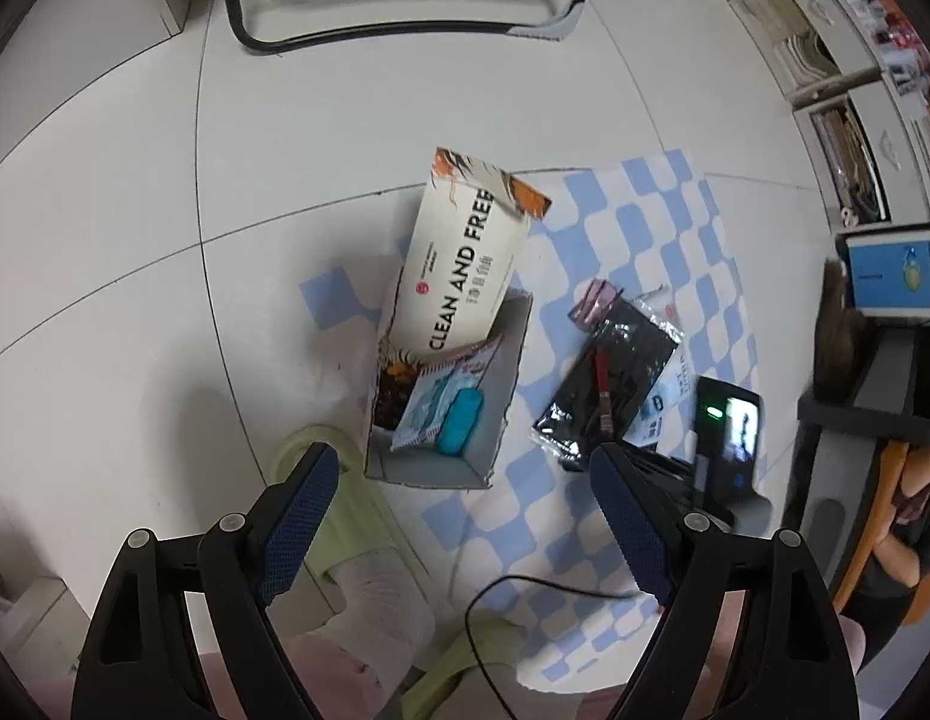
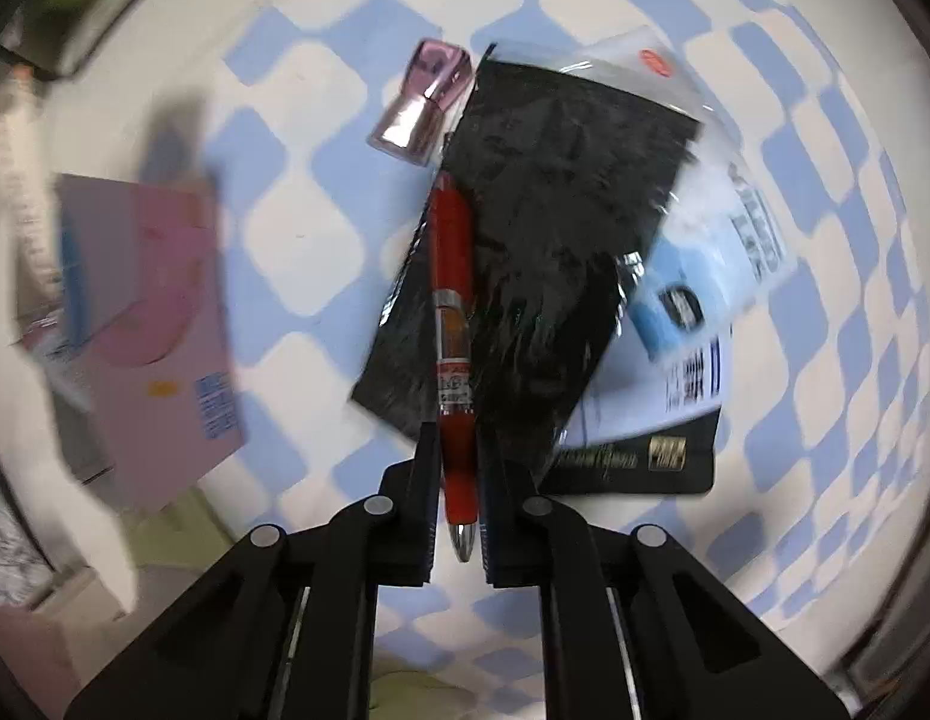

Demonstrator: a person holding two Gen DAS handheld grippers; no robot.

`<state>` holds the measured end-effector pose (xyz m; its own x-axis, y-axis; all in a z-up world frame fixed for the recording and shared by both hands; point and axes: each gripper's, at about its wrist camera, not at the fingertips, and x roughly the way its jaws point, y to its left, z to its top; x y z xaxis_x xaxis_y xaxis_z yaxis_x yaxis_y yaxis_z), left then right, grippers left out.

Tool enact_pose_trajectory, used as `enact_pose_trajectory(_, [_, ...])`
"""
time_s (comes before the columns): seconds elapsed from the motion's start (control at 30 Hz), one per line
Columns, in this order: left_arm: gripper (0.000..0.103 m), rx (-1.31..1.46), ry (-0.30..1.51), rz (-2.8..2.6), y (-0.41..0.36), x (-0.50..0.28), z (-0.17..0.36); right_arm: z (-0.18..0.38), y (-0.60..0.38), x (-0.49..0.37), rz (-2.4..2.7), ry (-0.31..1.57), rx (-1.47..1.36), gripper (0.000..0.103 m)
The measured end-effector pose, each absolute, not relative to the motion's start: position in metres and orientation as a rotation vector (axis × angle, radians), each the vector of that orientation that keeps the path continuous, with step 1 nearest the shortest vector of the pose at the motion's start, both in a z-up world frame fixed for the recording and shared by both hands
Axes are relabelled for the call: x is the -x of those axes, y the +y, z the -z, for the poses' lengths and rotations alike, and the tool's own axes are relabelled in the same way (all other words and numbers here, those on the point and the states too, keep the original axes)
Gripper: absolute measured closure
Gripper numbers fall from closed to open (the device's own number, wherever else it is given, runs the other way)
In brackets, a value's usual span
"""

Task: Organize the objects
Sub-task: 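Reach the right gripper to the red pen and grasp it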

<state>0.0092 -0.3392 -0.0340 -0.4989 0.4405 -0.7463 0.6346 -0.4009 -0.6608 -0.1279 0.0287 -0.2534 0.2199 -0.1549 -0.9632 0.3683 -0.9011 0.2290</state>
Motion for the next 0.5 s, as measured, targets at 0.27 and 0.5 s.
enact_pose_trajectory(0.27, [0.018,-1.523,1.711,2.078,-0.324,0.003,0.03,0.213,0.094,0.087,1.686,-0.599,-1.957,0.091])
enact_pose_trajectory(0.5, [0.018,-1.777,1.909,2.073,-0.306,0.006,0.045,0.181,0.115,0.07,1.633,-0.895,-1.836,0.091])
